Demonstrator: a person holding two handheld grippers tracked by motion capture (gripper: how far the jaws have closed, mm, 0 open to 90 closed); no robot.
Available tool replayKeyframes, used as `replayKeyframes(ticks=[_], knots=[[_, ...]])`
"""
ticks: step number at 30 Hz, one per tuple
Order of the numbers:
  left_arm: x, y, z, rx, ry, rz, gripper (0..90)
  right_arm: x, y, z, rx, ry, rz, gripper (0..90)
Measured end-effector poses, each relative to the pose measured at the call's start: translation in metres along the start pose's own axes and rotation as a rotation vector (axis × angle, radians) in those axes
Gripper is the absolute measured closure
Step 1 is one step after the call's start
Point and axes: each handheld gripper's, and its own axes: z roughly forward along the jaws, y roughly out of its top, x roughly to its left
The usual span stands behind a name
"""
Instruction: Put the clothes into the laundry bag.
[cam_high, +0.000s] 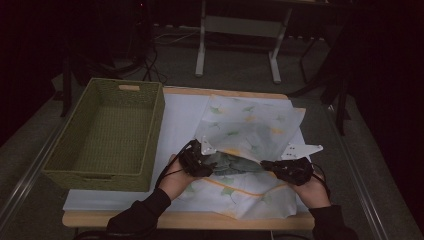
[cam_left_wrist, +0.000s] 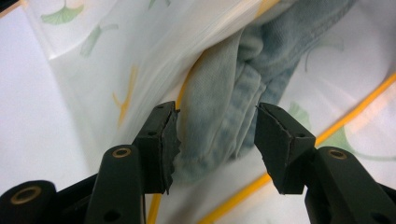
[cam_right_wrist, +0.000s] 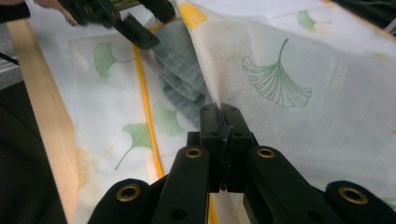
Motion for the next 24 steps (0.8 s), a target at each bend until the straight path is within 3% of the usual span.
replayKeyframes(ticks=[7, 11, 17, 20, 24], knots=[[0.0, -0.01, -0.013, 0.008, 0.019, -0.001, 49.2, 0.003, -0.015, 0.01, 0.029, 0.02, 0.018, 89.3], [0.0, -0.015, -0.019, 0.008, 0.004, -0.016, 49.2, 0.003, -0.017, 0.011, 0.025, 0.018, 0.019, 89.2], [0.002, -0.028, -0.034, 0.013, 0.005, -0.07, 46.5, 0.0, -0.021, 0.01, 0.024, 0.002, 0.022, 89.1], [0.0, -0.036, -0.041, 0.022, 0.017, -0.065, 46.3, 0.001, -0.023, 0.01, 0.017, -0.001, 0.02, 89.1], [0.0, -0.05, -0.048, 0.045, 0.029, -0.111, 43.5, 0.0, -0.025, 0.01, 0.022, 0.0, 0.024, 89.2]])
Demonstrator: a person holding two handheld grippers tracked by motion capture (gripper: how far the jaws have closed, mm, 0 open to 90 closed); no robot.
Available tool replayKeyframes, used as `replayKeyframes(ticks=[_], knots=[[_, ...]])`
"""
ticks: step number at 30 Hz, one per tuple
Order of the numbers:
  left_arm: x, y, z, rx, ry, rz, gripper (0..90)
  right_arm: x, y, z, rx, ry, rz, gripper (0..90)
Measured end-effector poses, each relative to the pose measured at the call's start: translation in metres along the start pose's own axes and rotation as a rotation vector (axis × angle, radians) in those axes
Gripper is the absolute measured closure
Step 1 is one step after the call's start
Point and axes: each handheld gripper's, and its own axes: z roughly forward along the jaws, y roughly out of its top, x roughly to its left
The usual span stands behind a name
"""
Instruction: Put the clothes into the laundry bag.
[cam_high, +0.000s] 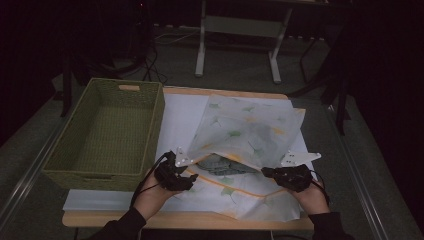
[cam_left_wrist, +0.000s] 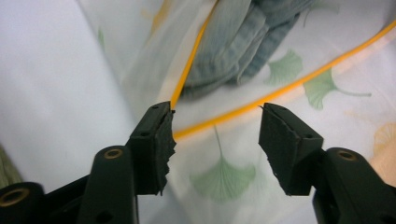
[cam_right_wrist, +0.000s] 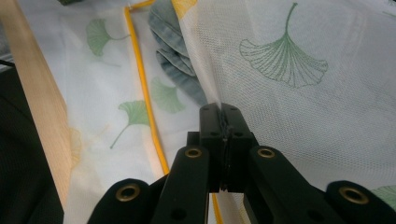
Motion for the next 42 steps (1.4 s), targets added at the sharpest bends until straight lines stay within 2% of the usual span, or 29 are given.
replayKeyframes(ticks=[4, 8, 10, 12, 13, 16, 17, 21, 26, 27, 30, 31, 32, 33, 35, 36, 39, 41, 42], knots=[[0.001, -0.009, 0.0, 0.03, 0.015, -0.009, 41.2, -0.001, -0.001, -0.002, 0.009, -0.022, -0.011, 89.2], [-0.004, -0.013, 0.004, 0.057, 0.045, 0.006, 36.8, -0.002, -0.001, -0.005, 0.014, -0.042, -0.013, 89.2], [-0.004, -0.015, 0.008, 0.063, 0.047, -0.008, 35.7, -0.004, -0.002, -0.008, 0.016, -0.048, -0.014, 89.2], [-0.005, -0.017, 0.012, 0.072, 0.07, -0.011, 35.7, -0.006, -0.003, -0.01, 0.016, -0.053, -0.008, 89.2], [-0.005, -0.018, 0.014, 0.073, 0.062, -0.014, 35.7, -0.007, -0.004, -0.011, 0.015, -0.058, -0.005, 89.2], [-0.002, -0.018, 0.021, 0.082, 0.053, -0.041, 34.8, -0.01, -0.007, -0.014, 0.016, -0.064, 0.002, 89.2], [0.001, -0.018, 0.023, 0.086, 0.049, -0.063, 34.9, -0.011, -0.007, -0.015, 0.016, -0.067, 0.006, 89.2], [0.008, -0.012, 0.033, 0.102, 0.083, -0.097, 34.9, -0.012, -0.01, -0.015, 0.018, -0.066, 0.011, 89.2], [0.022, -0.013, 0.044, 0.133, 0.06, -0.142, 36.7, -0.011, -0.011, -0.014, 0.016, -0.065, 0.007, 89.2], [0.023, -0.013, 0.045, 0.132, 0.04, -0.149, 37.8, -0.012, -0.011, -0.014, 0.017, -0.064, 0.007, 89.2], [0.027, -0.013, 0.051, 0.154, -0.011, -0.157, 43.4, -0.011, -0.011, -0.014, 0.017, -0.062, 0.007, 89.2], [0.028, -0.014, 0.053, 0.158, -0.015, -0.158, 46.2, -0.011, -0.011, -0.014, 0.017, -0.063, 0.006, 89.2], [0.029, -0.014, 0.054, 0.15, -0.027, -0.16, 48.7, -0.011, -0.011, -0.014, 0.017, -0.063, 0.006, 89.2], [0.03, -0.014, 0.054, 0.141, -0.052, -0.168, 55.9, -0.011, -0.011, -0.013, 0.017, -0.062, 0.005, 89.2], [0.031, -0.012, 0.053, 0.127, -0.062, -0.176, 60.3, -0.011, -0.011, -0.014, 0.018, -0.062, 0.004, 89.2], [0.032, -0.011, 0.053, 0.126, -0.075, -0.176, 65.7, -0.011, -0.011, -0.014, 0.018, -0.061, 0.005, 89.2], [0.03, -0.009, 0.051, 0.136, -0.06, -0.139, 84.3, -0.01, -0.011, -0.014, 0.021, -0.062, 0.005, 89.2], [0.028, -0.008, 0.048, 0.126, -0.062, -0.13, 87.3, -0.01, -0.012, -0.014, 0.019, -0.061, 0.006, 89.2], [0.026, -0.007, 0.045, 0.107, -0.045, -0.116, 87.9, -0.01, -0.012, -0.014, 0.019, -0.061, 0.006, 89.2]])
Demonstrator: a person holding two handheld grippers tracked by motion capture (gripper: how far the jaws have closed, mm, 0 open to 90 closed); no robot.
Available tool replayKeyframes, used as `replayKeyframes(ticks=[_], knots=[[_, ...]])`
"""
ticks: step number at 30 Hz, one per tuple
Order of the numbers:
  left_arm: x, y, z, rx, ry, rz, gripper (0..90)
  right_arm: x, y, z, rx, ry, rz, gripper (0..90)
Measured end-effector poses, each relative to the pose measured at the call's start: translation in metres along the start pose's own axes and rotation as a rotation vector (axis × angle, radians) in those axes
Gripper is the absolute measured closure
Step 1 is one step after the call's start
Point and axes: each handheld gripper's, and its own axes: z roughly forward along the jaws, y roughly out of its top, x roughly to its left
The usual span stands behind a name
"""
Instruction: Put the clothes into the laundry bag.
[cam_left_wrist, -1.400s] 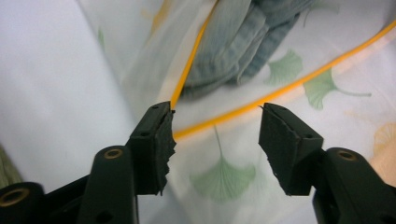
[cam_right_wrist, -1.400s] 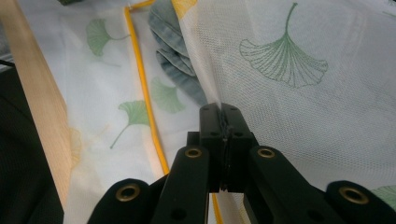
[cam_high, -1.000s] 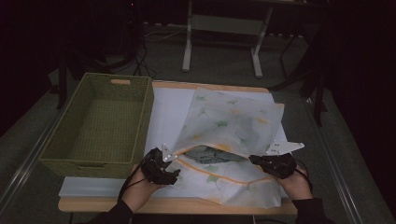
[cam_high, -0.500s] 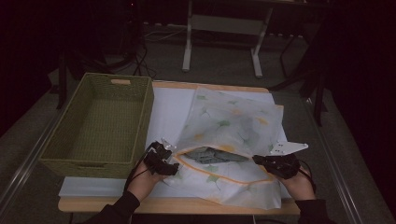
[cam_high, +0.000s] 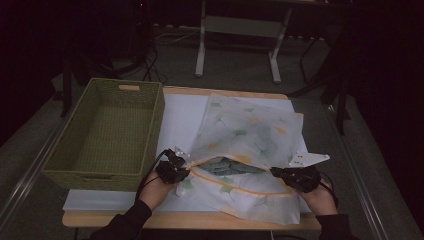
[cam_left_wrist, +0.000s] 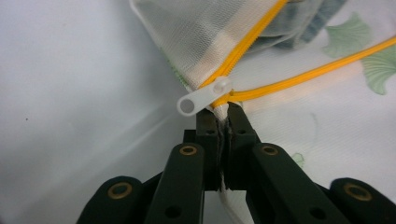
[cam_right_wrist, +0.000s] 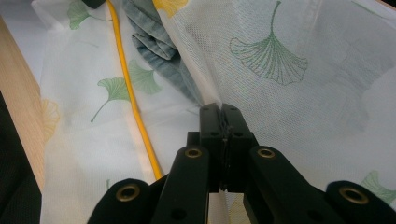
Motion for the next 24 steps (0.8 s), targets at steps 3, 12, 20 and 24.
replayKeyframes(ticks=[3, 12, 20, 24], knots=[[-0.007, 0.003, -0.013, -0.054, 0.006, 0.03, 88.5, 0.0, -0.002, 0.0, 0.001, 0.001, 0.001, 89.1], [-0.04, 0.009, -0.031, -0.106, -0.069, 0.118, 88.5, -0.004, 0.001, -0.011, -0.045, -0.038, 0.024, 81.1], [-0.041, 0.006, -0.031, -0.103, -0.093, 0.103, 88.4, 0.013, 0.032, -0.014, -0.119, -0.004, -0.017, 73.0], [-0.047, 0.005, -0.034, -0.12, -0.11, 0.125, 88.4, 0.031, 0.049, -0.002, -0.119, 0.053, -0.063, 72.7]])
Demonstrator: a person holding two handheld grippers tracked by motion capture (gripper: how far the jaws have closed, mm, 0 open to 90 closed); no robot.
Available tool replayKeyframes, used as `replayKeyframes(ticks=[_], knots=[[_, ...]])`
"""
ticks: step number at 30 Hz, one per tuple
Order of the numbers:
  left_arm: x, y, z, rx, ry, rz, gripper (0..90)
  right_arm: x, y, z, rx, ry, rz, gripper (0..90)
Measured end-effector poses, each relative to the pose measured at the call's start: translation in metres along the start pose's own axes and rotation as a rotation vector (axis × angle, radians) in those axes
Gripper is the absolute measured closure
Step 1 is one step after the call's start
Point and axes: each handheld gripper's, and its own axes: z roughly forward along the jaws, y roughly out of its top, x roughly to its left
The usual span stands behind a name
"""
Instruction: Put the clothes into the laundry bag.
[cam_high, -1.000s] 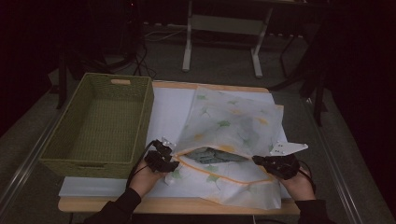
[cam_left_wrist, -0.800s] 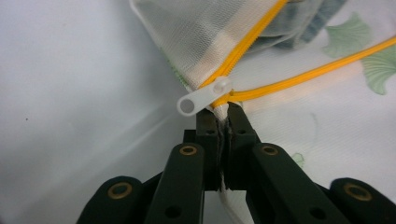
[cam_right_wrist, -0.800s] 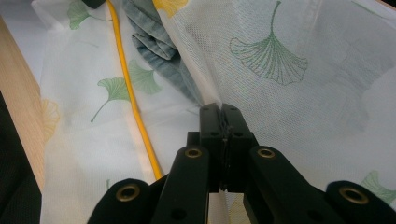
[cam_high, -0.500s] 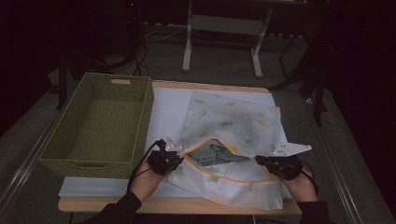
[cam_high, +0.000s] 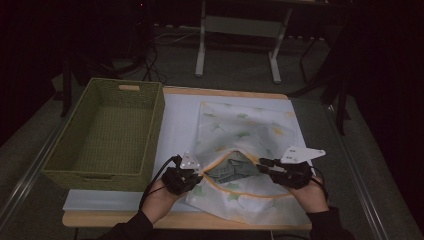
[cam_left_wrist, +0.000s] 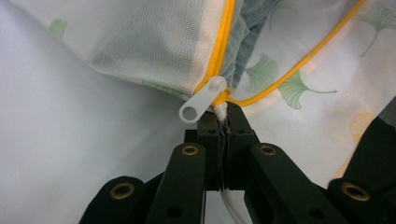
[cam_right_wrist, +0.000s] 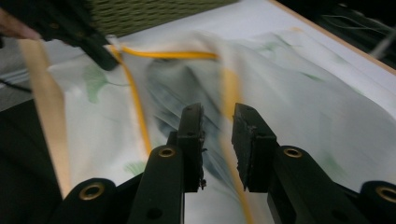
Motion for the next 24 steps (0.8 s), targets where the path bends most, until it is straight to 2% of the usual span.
replayKeyframes(ticks=[4, 8, 12, 15, 17, 20, 21, 22, 23, 24], knots=[[-0.002, -0.001, 0.001, 0.003, -0.016, -0.011, 87.9, 0.018, 0.01, 0.022, 0.028, 0.057, -0.041, 72.2], [0.011, -0.01, 0.009, 0.055, -0.047, -0.088, 84.9, 0.029, 0.013, 0.038, 0.057, 0.093, -0.068, 72.5], [0.021, -0.016, 0.016, 0.093, -0.085, -0.129, 74.4, 0.032, 0.012, 0.045, 0.075, 0.104, -0.074, 72.7], [0.026, -0.018, 0.017, 0.085, -0.095, -0.164, 69.0, 0.034, 0.011, 0.048, 0.089, 0.107, -0.079, 73.0], [0.03, -0.018, 0.015, 0.06, -0.127, -0.199, 65.0, 0.036, 0.011, 0.049, 0.091, 0.113, -0.085, 73.1], [0.032, -0.017, 0.012, 0.031, -0.127, -0.198, 66.1, 0.037, 0.012, 0.049, 0.089, 0.117, -0.09, 73.3], [0.031, -0.016, 0.011, 0.028, -0.115, -0.177, 68.2, 0.038, 0.012, 0.049, 0.091, 0.116, -0.091, 73.3], [0.028, -0.014, 0.01, 0.023, -0.085, -0.131, 74.2, 0.038, 0.012, 0.05, 0.088, 0.117, -0.091, 73.3], [0.025, -0.014, 0.01, 0.024, -0.067, -0.105, 76.9, 0.038, 0.013, 0.05, 0.087, 0.119, -0.09, 73.3], [0.023, -0.013, 0.01, 0.036, -0.075, -0.088, 80.8, 0.039, 0.013, 0.05, 0.088, 0.119, -0.096, 73.3]])
